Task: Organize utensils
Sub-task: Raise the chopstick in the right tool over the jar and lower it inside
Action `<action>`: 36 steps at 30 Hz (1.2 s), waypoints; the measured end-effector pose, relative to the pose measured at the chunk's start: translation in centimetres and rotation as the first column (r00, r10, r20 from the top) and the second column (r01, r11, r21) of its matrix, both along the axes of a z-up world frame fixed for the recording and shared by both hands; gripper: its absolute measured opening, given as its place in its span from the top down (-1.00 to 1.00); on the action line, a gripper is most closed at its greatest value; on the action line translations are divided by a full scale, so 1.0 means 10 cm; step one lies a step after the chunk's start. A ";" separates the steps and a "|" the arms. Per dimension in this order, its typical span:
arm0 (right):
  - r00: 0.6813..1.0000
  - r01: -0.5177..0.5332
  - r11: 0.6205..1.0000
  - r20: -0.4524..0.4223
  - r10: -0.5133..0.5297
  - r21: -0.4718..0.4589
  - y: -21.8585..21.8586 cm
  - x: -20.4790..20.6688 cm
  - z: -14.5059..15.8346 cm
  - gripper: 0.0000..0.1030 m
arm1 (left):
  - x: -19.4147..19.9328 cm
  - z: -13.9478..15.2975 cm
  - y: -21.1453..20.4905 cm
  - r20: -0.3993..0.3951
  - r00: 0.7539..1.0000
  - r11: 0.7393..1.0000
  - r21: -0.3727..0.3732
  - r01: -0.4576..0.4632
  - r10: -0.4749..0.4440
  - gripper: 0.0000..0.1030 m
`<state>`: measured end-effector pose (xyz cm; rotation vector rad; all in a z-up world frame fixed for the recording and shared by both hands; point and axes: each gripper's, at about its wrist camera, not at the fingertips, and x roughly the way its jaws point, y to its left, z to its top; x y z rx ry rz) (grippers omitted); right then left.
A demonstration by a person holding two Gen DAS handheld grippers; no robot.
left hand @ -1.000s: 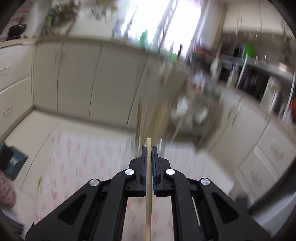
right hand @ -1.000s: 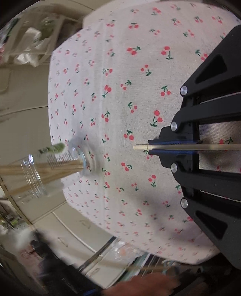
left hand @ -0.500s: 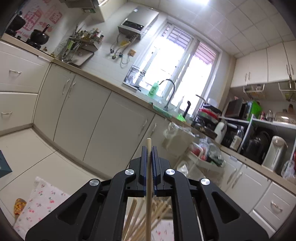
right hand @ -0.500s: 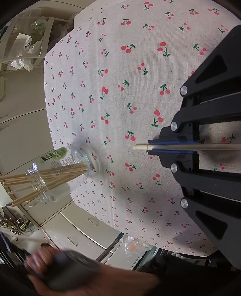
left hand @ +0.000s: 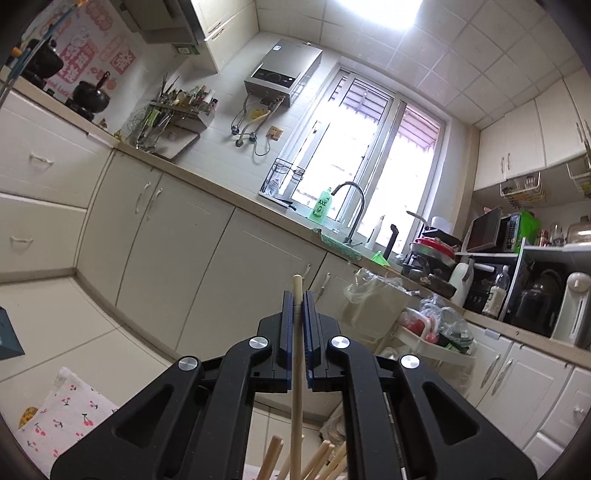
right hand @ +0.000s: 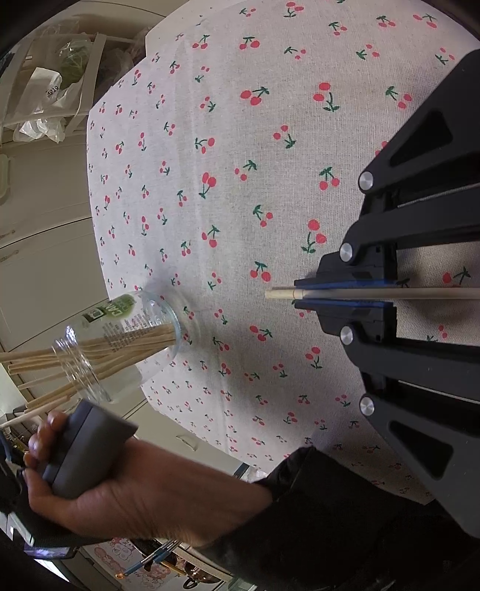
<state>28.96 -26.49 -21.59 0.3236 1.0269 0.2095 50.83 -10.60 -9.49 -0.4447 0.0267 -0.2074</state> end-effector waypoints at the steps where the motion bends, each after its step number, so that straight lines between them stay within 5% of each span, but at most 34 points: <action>1: 1.000 0.000 1.000 0.000 0.000 0.001 0.00 0.00 0.00 0.88 | -0.01 -0.02 -0.02 0.003 1.000 1.000 0.013 -0.004 0.004 0.91; 12: 1.000 0.003 1.000 -0.002 -0.003 0.003 0.00 0.00 0.00 0.88 | -0.17 -0.21 -0.13 -0.018 0.999 0.992 0.115 0.051 -0.049 0.90; 21: 1.000 0.011 1.000 -0.003 -0.011 0.017 0.00 0.00 0.01 0.88 | -0.40 -0.35 -0.13 -0.126 0.982 0.956 0.241 0.168 -0.141 0.84; 26: 1.000 0.018 0.999 -0.003 -0.018 0.031 0.00 -0.01 0.01 0.88 | -0.64 -0.40 0.03 -0.154 0.981 0.955 0.252 0.155 -0.118 -0.17; 32: 0.999 0.053 0.995 0.004 -0.054 0.086 -0.08 -0.01 0.02 0.88 | -1.08 -0.62 0.43 -0.229 0.972 0.978 0.185 0.097 -0.053 -0.55; 36: 0.991 0.096 0.977 0.070 -0.111 0.190 -0.21 -0.03 0.16 0.88 | -1.27 -0.94 0.64 -0.320 0.947 0.989 0.131 0.070 -0.025 -0.62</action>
